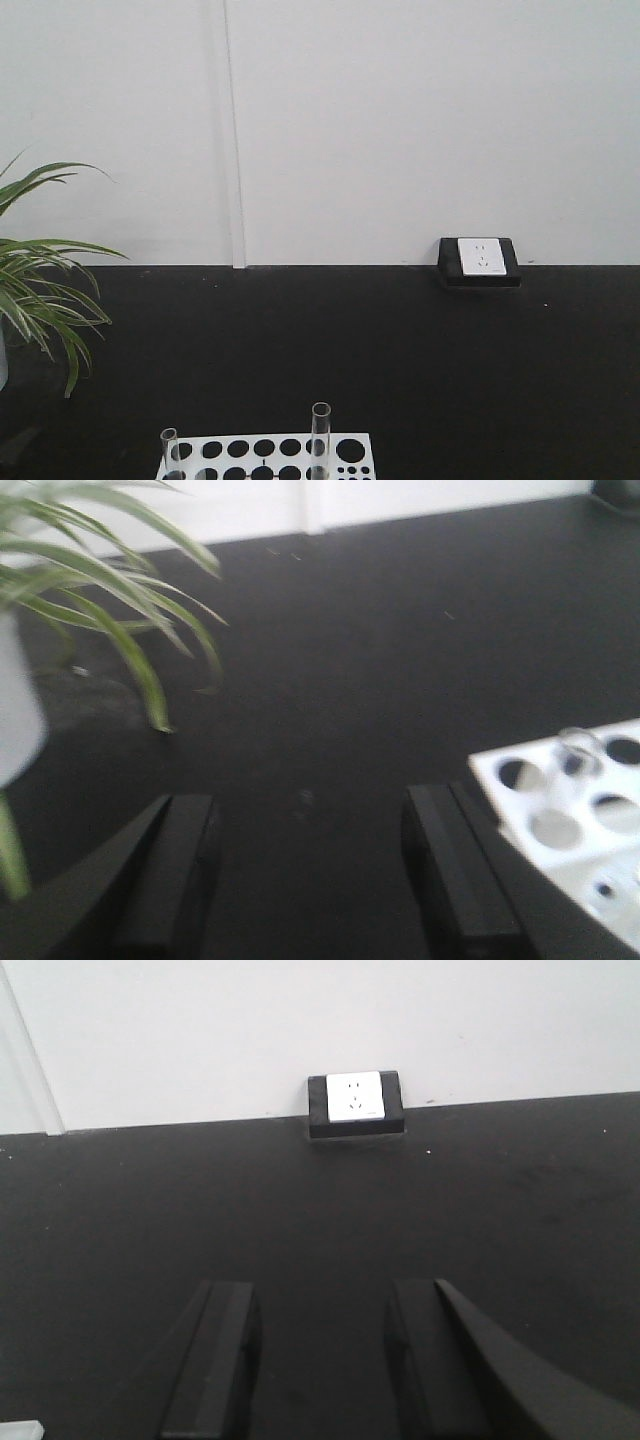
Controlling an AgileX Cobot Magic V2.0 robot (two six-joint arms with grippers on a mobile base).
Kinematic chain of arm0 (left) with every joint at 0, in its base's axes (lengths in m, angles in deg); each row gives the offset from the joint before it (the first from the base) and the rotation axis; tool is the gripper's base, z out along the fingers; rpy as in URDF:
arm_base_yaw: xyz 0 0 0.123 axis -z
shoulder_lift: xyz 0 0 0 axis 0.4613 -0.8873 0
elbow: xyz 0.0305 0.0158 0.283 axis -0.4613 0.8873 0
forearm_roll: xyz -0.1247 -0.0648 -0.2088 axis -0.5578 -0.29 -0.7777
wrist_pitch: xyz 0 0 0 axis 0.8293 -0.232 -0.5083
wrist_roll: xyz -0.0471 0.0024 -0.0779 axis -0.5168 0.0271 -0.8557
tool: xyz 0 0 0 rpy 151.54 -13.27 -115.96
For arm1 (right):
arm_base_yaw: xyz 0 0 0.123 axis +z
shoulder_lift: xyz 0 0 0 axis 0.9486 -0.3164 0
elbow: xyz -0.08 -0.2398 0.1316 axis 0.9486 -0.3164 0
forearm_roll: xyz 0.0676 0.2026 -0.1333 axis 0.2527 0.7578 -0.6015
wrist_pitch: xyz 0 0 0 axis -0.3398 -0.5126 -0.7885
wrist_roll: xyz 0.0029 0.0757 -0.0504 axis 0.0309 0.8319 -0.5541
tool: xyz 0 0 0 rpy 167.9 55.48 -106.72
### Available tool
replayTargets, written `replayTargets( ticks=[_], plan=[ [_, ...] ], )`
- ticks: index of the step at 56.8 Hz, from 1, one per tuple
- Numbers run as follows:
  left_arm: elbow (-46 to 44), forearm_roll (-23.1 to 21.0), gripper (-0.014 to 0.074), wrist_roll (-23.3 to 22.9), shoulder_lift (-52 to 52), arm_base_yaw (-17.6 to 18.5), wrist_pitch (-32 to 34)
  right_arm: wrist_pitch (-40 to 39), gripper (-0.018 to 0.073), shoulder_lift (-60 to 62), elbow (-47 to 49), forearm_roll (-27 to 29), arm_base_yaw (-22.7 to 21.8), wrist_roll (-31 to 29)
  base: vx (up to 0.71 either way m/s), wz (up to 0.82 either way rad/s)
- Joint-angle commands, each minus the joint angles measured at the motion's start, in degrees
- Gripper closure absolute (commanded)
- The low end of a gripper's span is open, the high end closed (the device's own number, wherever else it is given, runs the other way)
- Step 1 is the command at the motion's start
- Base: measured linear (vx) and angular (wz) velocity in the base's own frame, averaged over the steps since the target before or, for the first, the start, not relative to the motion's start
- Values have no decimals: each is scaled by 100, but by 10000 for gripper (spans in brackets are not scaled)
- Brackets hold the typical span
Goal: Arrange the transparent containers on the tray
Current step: 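Grasp a clear glass tube in the rack with the left gripper and lift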
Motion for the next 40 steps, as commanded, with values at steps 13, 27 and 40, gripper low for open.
replayTargets(
  ticks=[13,27,40],
  plan=[
    [448,-25,74,-73,-1061,980,2387,-729,174,-27,203,-28,-25,-30,0,0],
    [446,-31,72,-67,-2237,1143,3830,-763,174,-27,203,-28,-25,-30,0,0],
    [219,-31,72,-71,-2928,1143,4458,-763,174,-27,203,-28,-25,-30,0,0]
  ],
)
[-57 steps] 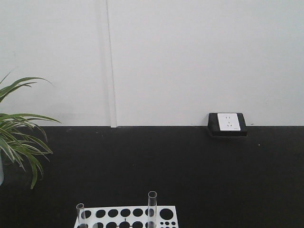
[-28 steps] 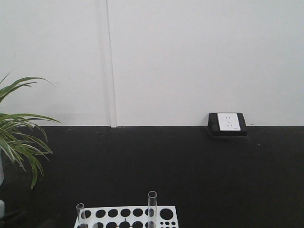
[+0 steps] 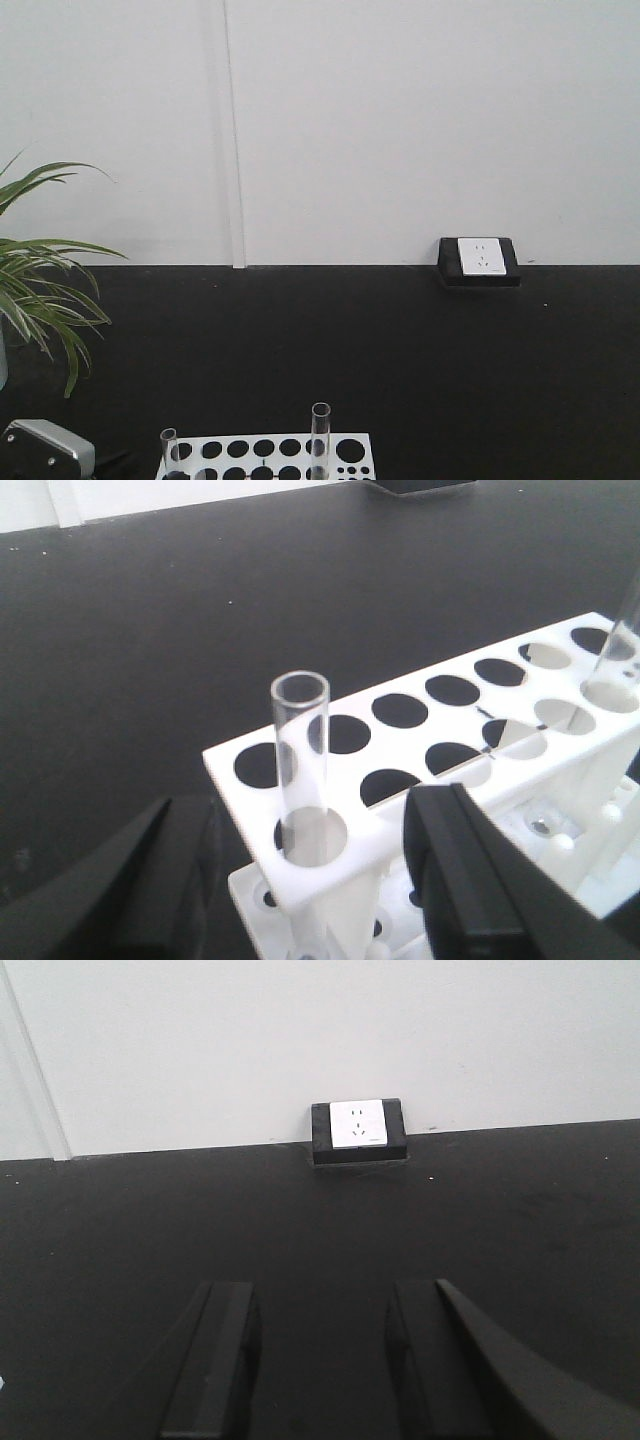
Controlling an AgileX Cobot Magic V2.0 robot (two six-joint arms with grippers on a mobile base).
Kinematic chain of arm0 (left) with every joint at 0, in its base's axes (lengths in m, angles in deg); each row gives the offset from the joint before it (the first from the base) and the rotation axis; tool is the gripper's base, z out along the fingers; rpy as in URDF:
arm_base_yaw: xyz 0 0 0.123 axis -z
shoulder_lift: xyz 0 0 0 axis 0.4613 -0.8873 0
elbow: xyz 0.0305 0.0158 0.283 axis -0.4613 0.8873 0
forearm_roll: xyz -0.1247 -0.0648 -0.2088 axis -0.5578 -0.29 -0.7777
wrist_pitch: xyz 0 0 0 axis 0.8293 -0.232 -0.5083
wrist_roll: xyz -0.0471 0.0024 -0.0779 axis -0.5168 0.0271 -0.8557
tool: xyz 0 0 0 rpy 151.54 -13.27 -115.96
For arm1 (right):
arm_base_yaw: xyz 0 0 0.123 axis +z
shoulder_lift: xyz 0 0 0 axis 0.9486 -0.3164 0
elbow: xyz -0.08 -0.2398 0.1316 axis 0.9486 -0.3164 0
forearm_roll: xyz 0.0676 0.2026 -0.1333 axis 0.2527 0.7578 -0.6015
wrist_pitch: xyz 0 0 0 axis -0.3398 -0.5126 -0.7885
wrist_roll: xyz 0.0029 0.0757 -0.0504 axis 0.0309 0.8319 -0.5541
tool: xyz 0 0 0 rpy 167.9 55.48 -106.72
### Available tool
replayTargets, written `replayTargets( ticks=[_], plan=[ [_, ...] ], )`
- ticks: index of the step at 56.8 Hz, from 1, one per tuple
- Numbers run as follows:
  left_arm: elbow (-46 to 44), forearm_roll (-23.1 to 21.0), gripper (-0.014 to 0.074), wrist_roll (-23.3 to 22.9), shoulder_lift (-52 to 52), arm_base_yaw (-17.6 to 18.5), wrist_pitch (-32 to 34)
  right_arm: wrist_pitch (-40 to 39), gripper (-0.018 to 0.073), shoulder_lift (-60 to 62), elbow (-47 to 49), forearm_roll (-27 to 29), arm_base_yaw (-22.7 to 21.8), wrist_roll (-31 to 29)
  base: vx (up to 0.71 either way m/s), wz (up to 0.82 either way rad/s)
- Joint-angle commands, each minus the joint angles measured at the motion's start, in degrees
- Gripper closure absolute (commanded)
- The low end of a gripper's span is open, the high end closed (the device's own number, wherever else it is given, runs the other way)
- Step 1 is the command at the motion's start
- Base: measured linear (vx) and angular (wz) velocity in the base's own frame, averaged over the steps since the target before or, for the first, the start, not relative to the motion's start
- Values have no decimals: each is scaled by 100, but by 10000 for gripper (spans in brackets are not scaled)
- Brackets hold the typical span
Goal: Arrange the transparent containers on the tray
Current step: 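Grasp a clear glass tube in the rack with the left gripper and lift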
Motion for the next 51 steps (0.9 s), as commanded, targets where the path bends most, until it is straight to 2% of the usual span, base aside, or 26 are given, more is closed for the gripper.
replayTargets(
  ticks=[1,21,33,51],
  plan=[
    [-294,-41,72,-29,-82,31,679,-495,174,-27,203,-28,-25,-30,0,0],
    [-791,-40,74,-73,-621,31,662,-490,174,-27,203,-33,-25,-36,0,0],
    [-791,-40,92,-100,-921,31,1158,-460,174,-48,203,-33,-25,-40,0,0],
    [-791,-35,298,-175,-918,31,1234,-445,174,-46,203,-33,-25,-54,0,0]
  ],
)
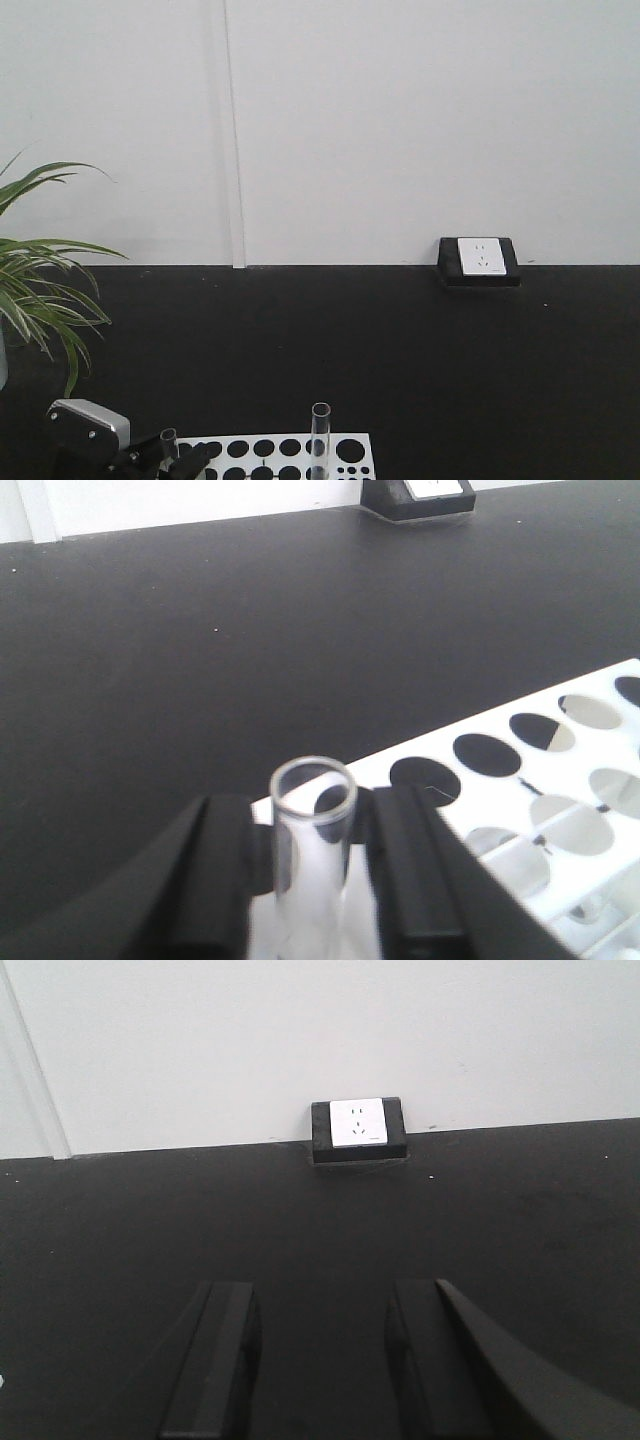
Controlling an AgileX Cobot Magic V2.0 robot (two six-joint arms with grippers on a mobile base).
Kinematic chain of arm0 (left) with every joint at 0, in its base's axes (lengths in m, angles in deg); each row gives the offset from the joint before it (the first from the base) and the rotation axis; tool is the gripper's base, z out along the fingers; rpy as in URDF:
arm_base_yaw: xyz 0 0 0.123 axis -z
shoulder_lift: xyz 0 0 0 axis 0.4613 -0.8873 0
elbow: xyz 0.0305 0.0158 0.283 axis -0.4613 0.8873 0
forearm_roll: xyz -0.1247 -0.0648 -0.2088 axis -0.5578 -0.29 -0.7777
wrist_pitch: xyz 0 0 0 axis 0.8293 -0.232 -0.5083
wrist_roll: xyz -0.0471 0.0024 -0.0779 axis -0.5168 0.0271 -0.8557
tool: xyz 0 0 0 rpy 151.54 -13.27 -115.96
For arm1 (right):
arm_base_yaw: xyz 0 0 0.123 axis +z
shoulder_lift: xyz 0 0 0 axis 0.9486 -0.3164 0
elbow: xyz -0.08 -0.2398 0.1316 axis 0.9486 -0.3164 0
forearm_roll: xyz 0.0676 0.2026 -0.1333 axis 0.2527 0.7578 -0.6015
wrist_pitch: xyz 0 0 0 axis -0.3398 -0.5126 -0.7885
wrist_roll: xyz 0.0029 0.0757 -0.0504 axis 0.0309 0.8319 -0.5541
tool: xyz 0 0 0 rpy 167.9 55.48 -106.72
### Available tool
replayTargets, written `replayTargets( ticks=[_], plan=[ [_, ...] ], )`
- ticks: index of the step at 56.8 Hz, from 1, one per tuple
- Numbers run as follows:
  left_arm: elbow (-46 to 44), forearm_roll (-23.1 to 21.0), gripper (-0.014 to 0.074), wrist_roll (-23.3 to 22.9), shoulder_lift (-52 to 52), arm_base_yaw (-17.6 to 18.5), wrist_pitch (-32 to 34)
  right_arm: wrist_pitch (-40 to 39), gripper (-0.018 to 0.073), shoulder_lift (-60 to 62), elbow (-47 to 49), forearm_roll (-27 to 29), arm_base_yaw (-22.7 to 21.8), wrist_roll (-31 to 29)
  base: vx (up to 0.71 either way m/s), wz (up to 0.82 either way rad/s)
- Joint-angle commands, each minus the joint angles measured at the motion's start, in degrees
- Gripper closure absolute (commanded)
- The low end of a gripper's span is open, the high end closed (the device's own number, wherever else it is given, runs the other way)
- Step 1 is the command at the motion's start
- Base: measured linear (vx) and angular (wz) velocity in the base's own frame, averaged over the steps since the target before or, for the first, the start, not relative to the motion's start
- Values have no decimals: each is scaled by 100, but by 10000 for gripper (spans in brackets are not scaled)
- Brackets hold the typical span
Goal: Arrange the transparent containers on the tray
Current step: 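Grasp a clear glass tube in the rack with the left gripper and lift, then grasp the other clear tube with the right gripper and lift it out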
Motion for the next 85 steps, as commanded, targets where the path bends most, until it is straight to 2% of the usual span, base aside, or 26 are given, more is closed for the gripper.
replayTargets(
  ticks=[1,15,32,41,55,63,67,72,77,85],
  plan=[
    [-157,-35,309,-64,190,31,503,-451,174,-42,203,-33,-25,-54,0,0],
    [-157,-35,456,-58,300,31,516,-510,174,-42,203,-33,-25,-54,0,0],
    [-157,-35,473,-44,1153,25,335,-634,174,-42,203,-39,-25,-54,0,0],
    [-157,-41,473,-44,1885,25,-328,-659,174,-42,203,-39,-25,-54,0,0],
    [-157,-46,473,-51,3004,25,-763,-823,174,-42,203,-349,-25,-54,0,0],
    [-157,-41,473,-28,3762,25,-1642,-823,171,-42,203,-530,-3,-54,0,0],
    [-157,-41,473,64,4132,25,-2323,-870,166,-56,203,-545,226,-60,0,0],
    [-157,-41,473,132,4472,25,-3019,-1057,155,-324,203,-753,909,-65,0,0],
    [-157,-41,473,132,4692,25,-3382,-1321,148,-755,203,-1003,1770,-65,0,0],
    [-157,-41,473,132,4886,25,-3528,-1875,148,-1710,203,-1075,2680,-65,0,0]
  ],
)
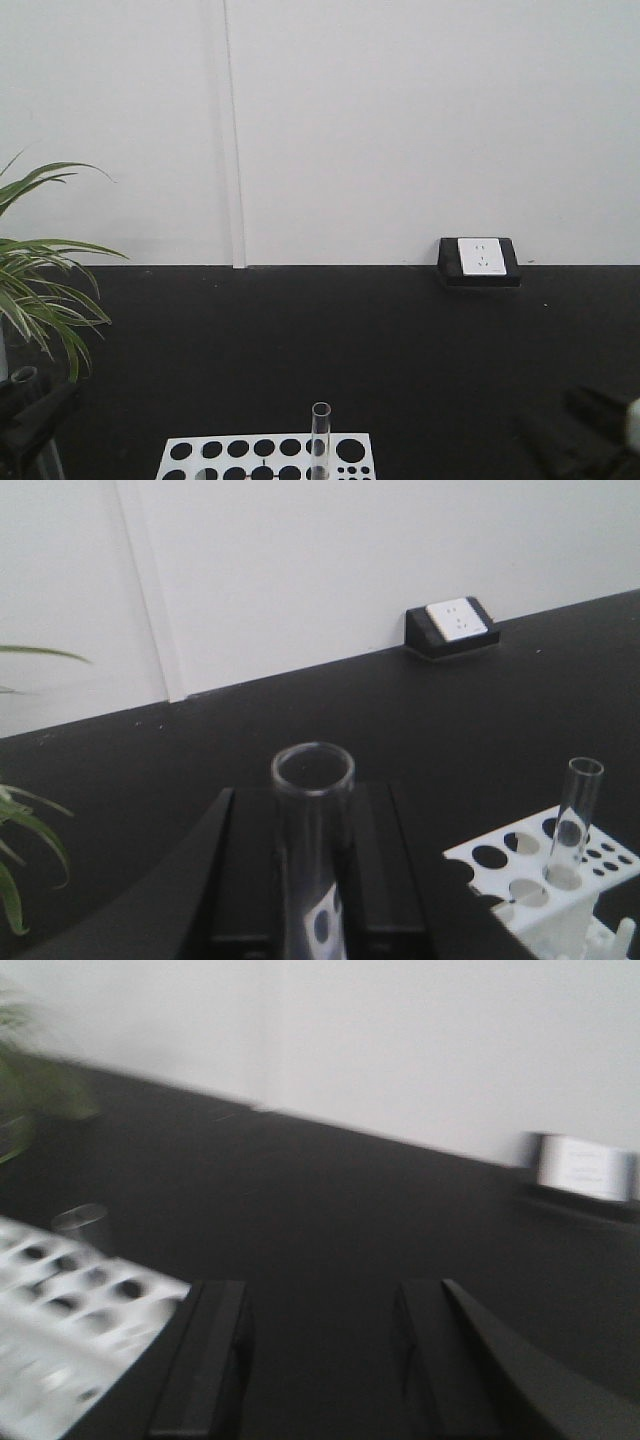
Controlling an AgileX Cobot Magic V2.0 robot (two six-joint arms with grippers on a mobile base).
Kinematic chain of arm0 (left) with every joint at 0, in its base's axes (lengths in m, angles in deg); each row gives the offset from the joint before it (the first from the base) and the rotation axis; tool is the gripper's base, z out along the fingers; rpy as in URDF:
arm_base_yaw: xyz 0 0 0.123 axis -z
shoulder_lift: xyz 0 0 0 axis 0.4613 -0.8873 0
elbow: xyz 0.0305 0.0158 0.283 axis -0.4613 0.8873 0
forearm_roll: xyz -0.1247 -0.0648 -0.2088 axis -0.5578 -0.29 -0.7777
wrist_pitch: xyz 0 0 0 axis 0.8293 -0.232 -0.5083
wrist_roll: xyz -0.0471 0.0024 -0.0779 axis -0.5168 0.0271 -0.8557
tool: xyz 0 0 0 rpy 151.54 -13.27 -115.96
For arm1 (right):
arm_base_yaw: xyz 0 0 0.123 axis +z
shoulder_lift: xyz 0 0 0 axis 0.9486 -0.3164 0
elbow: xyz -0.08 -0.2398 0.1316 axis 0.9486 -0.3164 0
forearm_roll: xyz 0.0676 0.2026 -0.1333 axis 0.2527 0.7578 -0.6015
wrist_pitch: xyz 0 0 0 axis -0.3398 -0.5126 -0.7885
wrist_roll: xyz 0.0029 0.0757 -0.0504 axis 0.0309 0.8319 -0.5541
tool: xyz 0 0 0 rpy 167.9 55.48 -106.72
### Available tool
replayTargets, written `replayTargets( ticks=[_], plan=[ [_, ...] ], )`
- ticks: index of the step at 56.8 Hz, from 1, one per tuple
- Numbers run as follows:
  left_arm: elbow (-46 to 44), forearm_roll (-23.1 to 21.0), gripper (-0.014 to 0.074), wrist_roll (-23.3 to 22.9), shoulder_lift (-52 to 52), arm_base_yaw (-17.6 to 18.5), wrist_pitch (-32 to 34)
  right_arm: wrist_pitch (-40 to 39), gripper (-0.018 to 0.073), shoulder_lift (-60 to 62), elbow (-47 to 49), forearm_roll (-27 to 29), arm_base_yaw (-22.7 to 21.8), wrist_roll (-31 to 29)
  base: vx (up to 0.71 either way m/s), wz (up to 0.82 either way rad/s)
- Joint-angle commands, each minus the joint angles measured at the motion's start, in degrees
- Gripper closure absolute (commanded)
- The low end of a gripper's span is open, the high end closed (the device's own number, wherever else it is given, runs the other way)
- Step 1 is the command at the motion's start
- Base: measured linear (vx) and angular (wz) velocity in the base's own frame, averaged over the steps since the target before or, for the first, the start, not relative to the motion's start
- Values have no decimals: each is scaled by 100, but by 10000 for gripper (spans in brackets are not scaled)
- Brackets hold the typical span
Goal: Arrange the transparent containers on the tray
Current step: 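Grasp the other clear tube with the right gripper and lift it out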
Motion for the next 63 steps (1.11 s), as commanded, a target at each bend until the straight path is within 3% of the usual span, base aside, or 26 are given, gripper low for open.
replayTargets(
  ticks=[1,9,21,34,63],
  plan=[
    [-173,-60,473,15,143,25,338,-874,148,-576,203,-106,486,-60,0,0],
    [-173,-60,473,15,142,25,355,-1683,148,-1637,214,165,917,-24,0,0],
    [-173,-60,468,15,141,25,360,-2536,93,-2878,531,340,1105,-24,0,0],
    [-173,-60,468,15,135,25,360,-2730,32,-3814,1370,320,1105,-24,0,0],
    [-173,-60,468,15,135,25,355,-2954,37,-4675,2087,314,1105,24,0,0]
  ],
)
